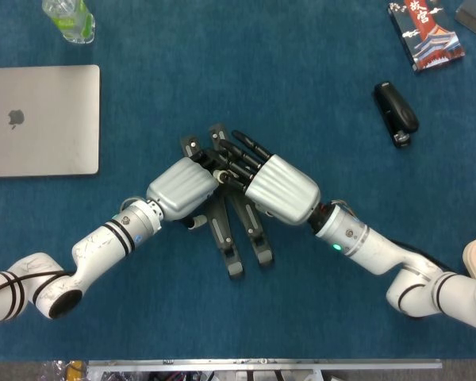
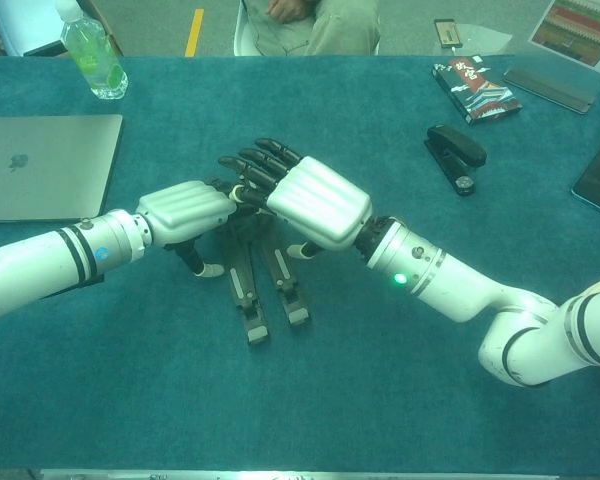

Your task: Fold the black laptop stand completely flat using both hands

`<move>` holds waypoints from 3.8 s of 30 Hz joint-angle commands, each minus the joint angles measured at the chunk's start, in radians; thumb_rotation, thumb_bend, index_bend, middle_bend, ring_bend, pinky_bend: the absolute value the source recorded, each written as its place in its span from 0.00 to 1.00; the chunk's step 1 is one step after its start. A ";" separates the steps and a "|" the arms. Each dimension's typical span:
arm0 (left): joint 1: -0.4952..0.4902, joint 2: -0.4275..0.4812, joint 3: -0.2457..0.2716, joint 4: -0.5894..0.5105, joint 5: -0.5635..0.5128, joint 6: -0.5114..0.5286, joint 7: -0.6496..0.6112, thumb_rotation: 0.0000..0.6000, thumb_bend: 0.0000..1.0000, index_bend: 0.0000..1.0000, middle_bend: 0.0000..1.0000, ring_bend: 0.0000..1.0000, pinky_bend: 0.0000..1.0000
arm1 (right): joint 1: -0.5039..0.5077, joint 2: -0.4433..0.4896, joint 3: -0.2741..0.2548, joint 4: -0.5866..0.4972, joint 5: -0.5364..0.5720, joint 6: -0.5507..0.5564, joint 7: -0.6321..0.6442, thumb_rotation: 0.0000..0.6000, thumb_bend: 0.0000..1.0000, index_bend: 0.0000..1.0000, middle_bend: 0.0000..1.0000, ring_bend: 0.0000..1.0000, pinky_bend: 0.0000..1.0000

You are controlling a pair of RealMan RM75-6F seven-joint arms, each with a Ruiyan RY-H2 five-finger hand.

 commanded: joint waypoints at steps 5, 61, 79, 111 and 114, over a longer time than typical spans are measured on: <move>-0.001 0.007 -0.002 0.007 -0.005 0.001 0.013 1.00 0.25 0.00 0.00 0.00 0.08 | -0.004 0.022 -0.004 -0.024 0.002 0.005 0.004 1.00 0.00 0.00 0.00 0.00 0.03; -0.191 0.109 0.006 -0.117 -0.038 -0.202 0.319 1.00 0.25 0.19 0.00 0.00 0.08 | -0.098 0.444 0.146 -0.563 0.138 0.038 -0.125 1.00 0.00 0.00 0.00 0.00 0.03; -0.206 0.118 0.008 -0.143 -0.057 -0.192 0.347 1.00 0.25 0.16 0.00 0.00 0.08 | -0.105 0.439 0.149 -0.560 0.132 0.041 -0.126 1.00 0.00 0.00 0.00 0.00 0.03; -0.229 0.101 0.026 -0.126 -0.090 -0.197 0.407 1.00 0.25 0.14 0.00 0.00 0.08 | -0.114 0.434 0.154 -0.547 0.131 0.047 -0.106 1.00 0.00 0.00 0.00 0.00 0.03; -0.228 0.101 0.027 -0.124 -0.092 -0.193 0.406 1.00 0.25 0.16 0.00 0.00 0.08 | -0.114 0.432 0.154 -0.545 0.130 0.047 -0.104 1.00 0.00 0.00 0.00 0.00 0.03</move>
